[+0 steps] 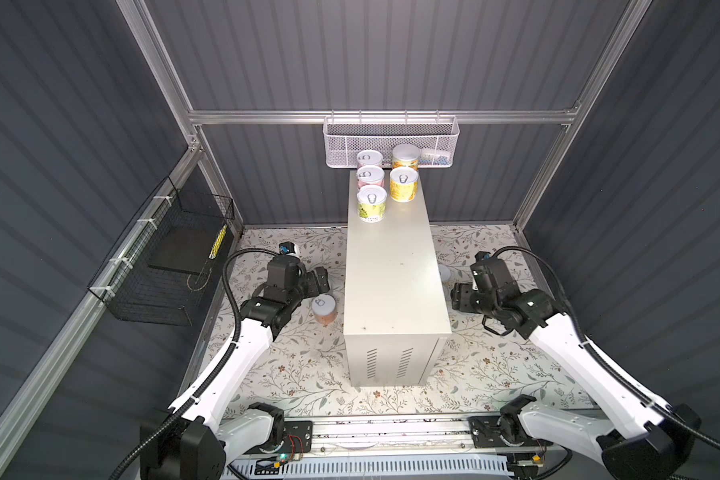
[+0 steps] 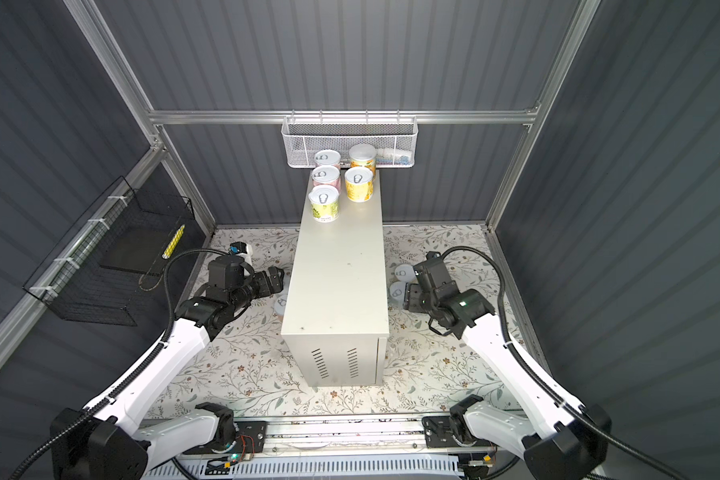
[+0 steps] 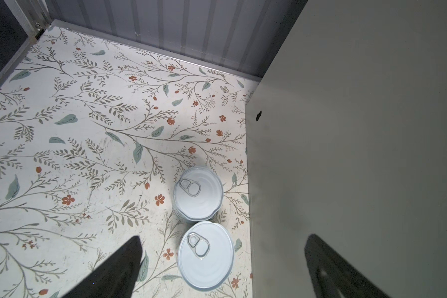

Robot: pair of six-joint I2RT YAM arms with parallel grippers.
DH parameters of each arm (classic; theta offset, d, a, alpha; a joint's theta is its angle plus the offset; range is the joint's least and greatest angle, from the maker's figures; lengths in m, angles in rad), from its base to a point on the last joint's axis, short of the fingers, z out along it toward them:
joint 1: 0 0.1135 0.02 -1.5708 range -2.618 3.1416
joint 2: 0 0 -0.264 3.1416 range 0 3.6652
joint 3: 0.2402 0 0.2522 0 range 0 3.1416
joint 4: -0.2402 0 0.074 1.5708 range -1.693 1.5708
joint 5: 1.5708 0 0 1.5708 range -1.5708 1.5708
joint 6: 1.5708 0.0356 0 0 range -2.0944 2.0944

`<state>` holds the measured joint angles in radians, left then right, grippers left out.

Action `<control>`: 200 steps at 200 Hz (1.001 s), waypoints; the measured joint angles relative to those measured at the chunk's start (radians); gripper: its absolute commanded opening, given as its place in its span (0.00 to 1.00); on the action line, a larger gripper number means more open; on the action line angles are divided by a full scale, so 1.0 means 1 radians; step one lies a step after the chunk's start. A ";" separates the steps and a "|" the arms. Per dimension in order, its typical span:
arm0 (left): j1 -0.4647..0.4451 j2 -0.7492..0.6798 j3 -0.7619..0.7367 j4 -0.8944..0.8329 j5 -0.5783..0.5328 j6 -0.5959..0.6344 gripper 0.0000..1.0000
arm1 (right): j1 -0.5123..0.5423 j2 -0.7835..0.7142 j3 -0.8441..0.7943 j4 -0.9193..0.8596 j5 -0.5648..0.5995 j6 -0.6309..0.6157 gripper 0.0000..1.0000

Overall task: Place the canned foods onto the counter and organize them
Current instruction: 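Lift the teal-labeled can with the right gripper up to the cabinet top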

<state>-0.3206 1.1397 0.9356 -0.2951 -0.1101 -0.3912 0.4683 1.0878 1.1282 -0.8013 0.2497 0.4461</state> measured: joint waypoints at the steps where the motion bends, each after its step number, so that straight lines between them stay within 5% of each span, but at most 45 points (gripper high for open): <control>1: 0.000 0.000 0.001 -0.001 0.000 0.000 0.99 | 0.000 -0.001 0.005 -0.004 0.001 -0.001 0.00; 75: 0.000 0.017 0.039 -0.020 0.022 0.023 0.98 | -0.003 0.044 0.494 -0.232 -0.041 -0.108 0.00; 144: 0.000 0.016 0.064 -0.066 0.044 0.051 0.99 | 0.080 0.265 0.748 -0.331 -0.069 -0.153 0.00; 200: 0.000 0.016 0.066 -0.087 0.045 0.059 1.00 | 0.170 0.528 1.152 -0.415 -0.062 -0.217 0.00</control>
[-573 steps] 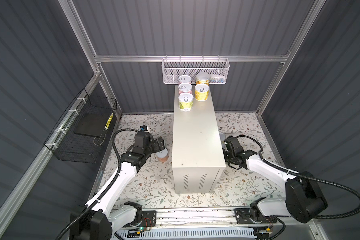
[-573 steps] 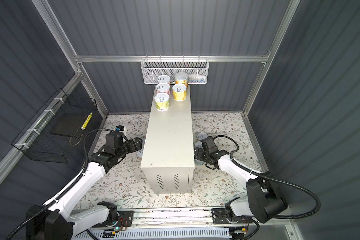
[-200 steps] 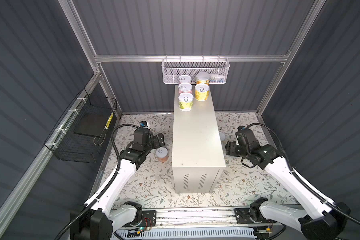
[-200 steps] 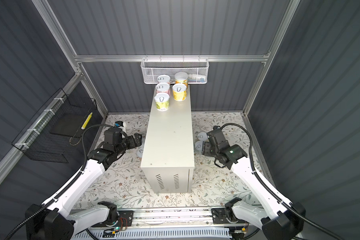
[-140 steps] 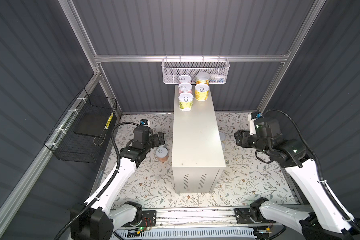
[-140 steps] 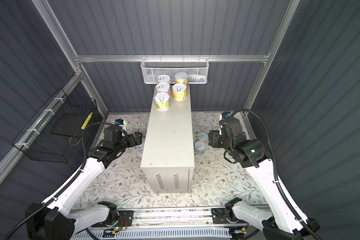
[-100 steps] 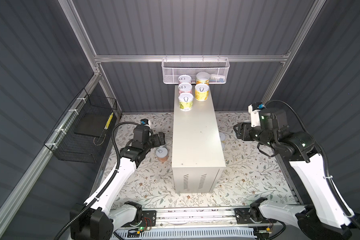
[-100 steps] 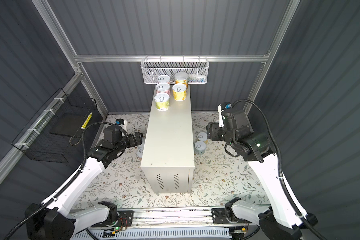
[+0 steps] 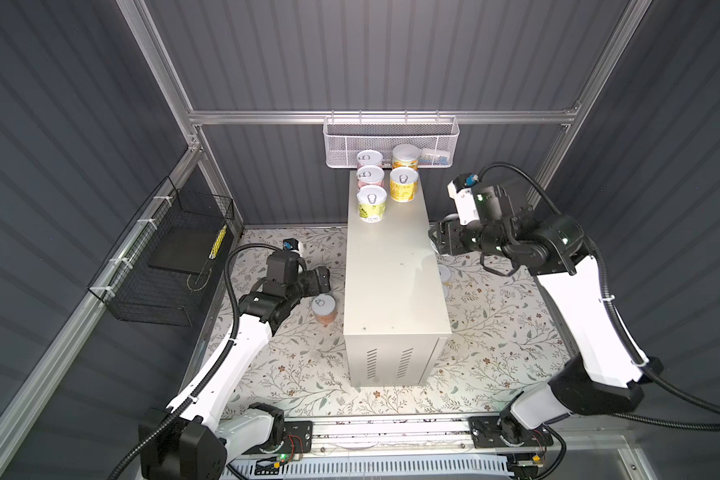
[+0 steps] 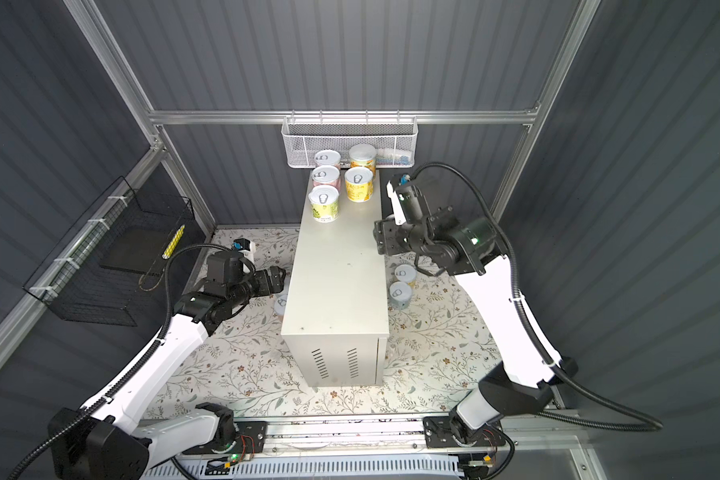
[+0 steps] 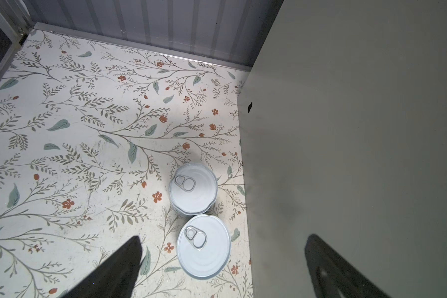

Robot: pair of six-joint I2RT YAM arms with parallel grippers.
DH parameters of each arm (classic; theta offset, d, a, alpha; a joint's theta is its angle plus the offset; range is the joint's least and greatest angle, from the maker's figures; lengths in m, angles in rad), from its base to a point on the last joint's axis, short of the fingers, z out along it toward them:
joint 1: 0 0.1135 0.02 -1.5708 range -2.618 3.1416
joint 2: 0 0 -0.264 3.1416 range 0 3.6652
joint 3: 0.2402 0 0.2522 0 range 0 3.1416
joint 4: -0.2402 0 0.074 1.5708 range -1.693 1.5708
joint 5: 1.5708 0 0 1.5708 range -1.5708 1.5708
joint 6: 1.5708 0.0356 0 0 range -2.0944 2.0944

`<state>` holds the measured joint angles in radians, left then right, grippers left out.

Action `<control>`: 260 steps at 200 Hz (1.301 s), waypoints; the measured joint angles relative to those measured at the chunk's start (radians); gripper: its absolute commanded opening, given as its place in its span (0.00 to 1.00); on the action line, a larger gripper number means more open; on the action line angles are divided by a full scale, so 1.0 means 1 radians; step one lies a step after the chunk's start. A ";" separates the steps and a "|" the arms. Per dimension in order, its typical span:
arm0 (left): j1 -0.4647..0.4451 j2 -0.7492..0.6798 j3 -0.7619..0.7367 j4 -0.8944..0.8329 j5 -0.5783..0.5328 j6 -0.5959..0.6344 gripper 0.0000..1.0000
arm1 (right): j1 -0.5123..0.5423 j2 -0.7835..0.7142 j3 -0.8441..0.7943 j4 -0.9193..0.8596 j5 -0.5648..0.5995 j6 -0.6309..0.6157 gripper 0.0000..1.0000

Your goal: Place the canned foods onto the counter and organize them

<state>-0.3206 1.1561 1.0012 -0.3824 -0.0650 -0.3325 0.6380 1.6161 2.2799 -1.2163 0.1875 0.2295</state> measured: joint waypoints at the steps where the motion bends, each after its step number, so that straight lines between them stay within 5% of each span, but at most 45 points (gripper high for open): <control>1: 0.000 0.000 0.000 0.000 0.000 0.000 1.00 | 0.000 0.003 0.004 0.000 0.000 -0.002 0.00; 45: 0.000 0.000 0.001 -0.006 -0.001 0.000 0.99 | 0.019 0.166 0.183 -0.048 0.019 -0.033 0.00; 135: 0.000 0.000 0.001 -0.010 -0.002 0.000 0.99 | 0.026 0.264 0.241 -0.064 0.014 -0.040 0.00; 200: 0.000 0.000 0.001 -0.011 -0.010 0.000 0.99 | 0.027 0.300 0.286 -0.064 -0.021 -0.039 0.47; 260: 0.000 0.002 0.001 -0.010 -0.013 0.000 1.00 | 0.027 0.335 0.325 -0.048 -0.050 -0.039 0.67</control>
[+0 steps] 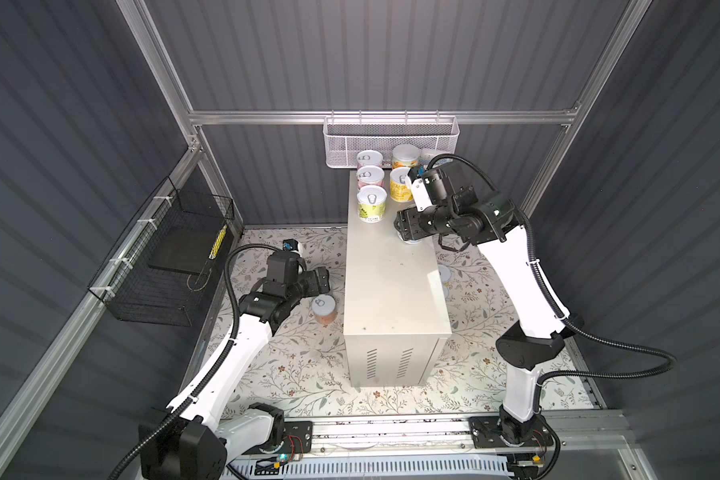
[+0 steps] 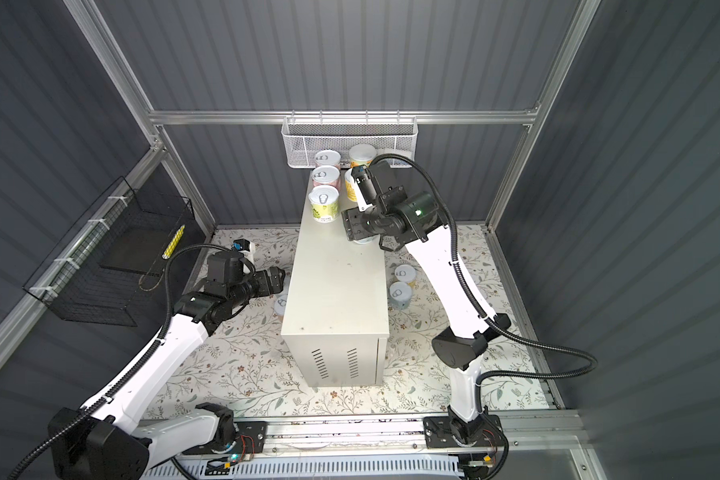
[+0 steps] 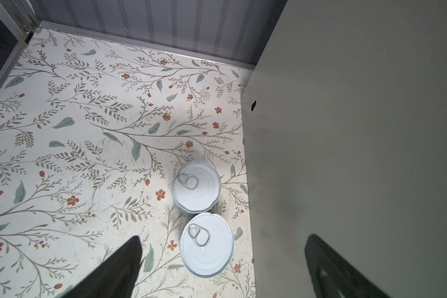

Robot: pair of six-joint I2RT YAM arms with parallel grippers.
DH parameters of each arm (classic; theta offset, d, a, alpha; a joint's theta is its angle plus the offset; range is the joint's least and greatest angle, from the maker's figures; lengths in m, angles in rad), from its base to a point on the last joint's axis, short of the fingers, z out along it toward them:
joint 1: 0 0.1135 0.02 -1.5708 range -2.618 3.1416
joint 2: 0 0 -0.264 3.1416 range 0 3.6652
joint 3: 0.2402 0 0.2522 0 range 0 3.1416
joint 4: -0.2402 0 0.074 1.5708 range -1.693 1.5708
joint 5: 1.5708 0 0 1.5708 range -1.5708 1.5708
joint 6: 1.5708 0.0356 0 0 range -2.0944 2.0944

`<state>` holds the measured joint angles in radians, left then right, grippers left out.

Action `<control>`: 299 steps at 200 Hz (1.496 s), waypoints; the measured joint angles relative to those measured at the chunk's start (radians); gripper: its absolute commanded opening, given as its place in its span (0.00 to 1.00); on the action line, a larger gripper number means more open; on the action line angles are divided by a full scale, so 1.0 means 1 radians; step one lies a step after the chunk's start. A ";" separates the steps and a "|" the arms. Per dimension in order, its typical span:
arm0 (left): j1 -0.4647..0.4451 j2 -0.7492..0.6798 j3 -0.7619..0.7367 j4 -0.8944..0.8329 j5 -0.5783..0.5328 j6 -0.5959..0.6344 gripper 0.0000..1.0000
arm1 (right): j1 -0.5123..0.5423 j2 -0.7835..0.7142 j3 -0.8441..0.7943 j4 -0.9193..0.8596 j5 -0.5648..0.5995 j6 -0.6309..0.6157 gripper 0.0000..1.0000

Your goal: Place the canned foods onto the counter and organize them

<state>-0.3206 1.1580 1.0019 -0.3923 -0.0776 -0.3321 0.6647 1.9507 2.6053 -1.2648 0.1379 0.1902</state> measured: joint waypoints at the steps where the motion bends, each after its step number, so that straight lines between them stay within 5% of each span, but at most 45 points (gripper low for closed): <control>1: 0.000 0.000 0.000 0.000 0.000 0.000 1.00 | 0.000 0.000 0.000 0.000 0.000 0.000 0.67; 119: 0.000 0.019 0.000 0.000 0.003 0.000 0.99 | 0.000 0.019 0.043 0.050 -0.027 -0.010 0.83; 195: 0.000 0.025 0.001 0.003 0.003 0.000 0.99 | 0.003 -0.050 0.026 0.136 -0.016 -0.023 0.81; 299: 0.000 0.032 0.001 0.015 0.003 0.000 0.99 | 0.156 -0.433 -0.499 0.289 0.150 -0.025 0.73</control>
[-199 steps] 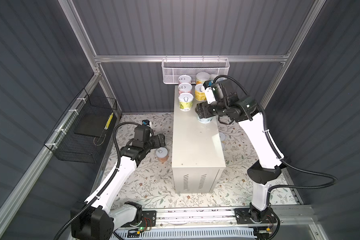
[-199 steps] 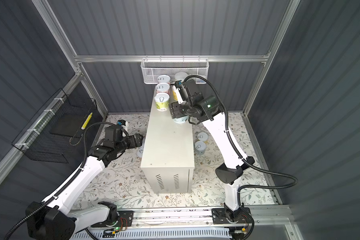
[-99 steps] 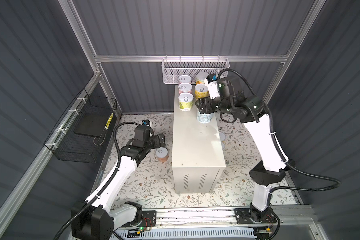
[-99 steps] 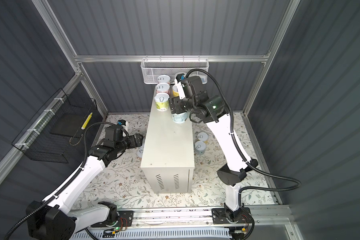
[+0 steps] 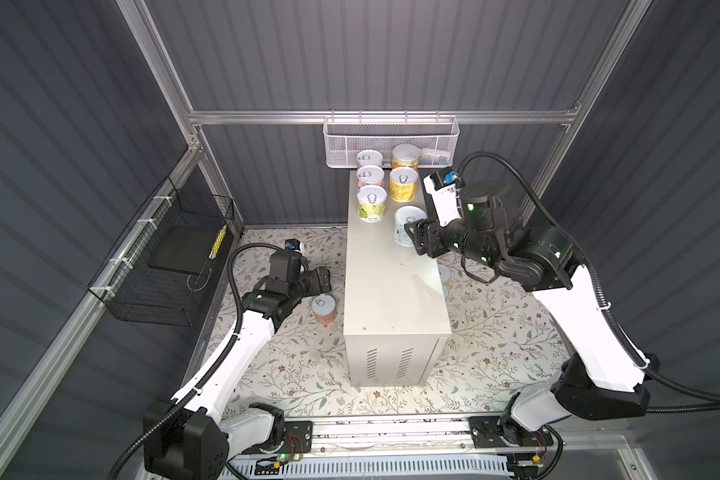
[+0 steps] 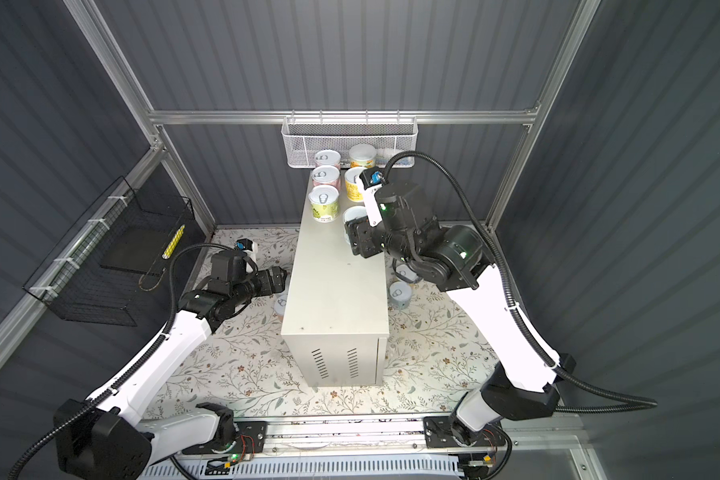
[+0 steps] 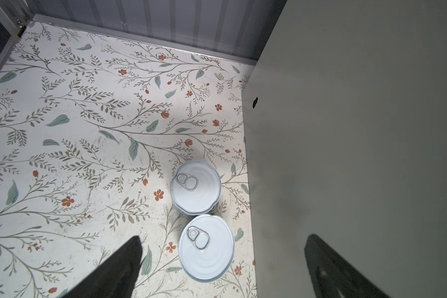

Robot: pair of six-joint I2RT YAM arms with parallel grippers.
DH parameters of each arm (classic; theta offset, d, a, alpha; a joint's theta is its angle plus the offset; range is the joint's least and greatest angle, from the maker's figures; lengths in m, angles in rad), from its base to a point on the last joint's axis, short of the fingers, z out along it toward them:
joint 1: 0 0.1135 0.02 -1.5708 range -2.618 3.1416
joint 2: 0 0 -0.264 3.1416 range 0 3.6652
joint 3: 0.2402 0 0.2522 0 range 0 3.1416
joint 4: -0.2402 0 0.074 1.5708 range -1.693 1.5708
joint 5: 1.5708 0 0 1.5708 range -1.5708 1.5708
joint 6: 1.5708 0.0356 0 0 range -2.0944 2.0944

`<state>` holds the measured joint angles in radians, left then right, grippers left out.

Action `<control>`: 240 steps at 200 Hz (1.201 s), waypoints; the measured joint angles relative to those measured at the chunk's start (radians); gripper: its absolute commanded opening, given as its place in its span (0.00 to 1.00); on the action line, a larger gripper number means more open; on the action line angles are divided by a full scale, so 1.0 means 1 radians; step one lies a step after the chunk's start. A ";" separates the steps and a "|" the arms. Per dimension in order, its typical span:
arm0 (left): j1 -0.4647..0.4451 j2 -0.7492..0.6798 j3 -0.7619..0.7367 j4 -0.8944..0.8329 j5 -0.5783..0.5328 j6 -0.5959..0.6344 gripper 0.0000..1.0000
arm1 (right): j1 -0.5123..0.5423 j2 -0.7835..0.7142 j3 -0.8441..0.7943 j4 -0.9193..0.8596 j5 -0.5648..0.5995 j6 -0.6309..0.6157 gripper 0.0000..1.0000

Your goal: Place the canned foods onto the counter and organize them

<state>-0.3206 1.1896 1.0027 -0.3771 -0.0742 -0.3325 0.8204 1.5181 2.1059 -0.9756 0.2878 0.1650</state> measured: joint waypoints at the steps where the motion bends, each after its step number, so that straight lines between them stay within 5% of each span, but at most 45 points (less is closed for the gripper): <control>1: 0.000 0.000 0.000 0.000 0.000 0.000 0.99 | 0.000 -0.003 -0.010 0.002 0.001 0.001 0.73; 50: 0.000 0.000 0.000 0.005 0.000 0.000 0.99 | 0.001 -0.073 -0.253 0.093 0.042 0.017 0.71; 111: 0.000 0.000 0.000 0.007 -0.003 0.000 0.98 | -0.048 -0.050 -0.282 0.197 0.074 0.013 0.72; 240: 0.000 0.023 0.000 0.010 -0.012 0.000 0.98 | -0.169 0.053 -0.311 0.373 -0.057 0.020 0.70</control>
<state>-0.3206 1.2125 1.0027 -0.3676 -0.0864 -0.3321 0.6518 1.5707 1.7954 -0.6022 0.2306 0.1848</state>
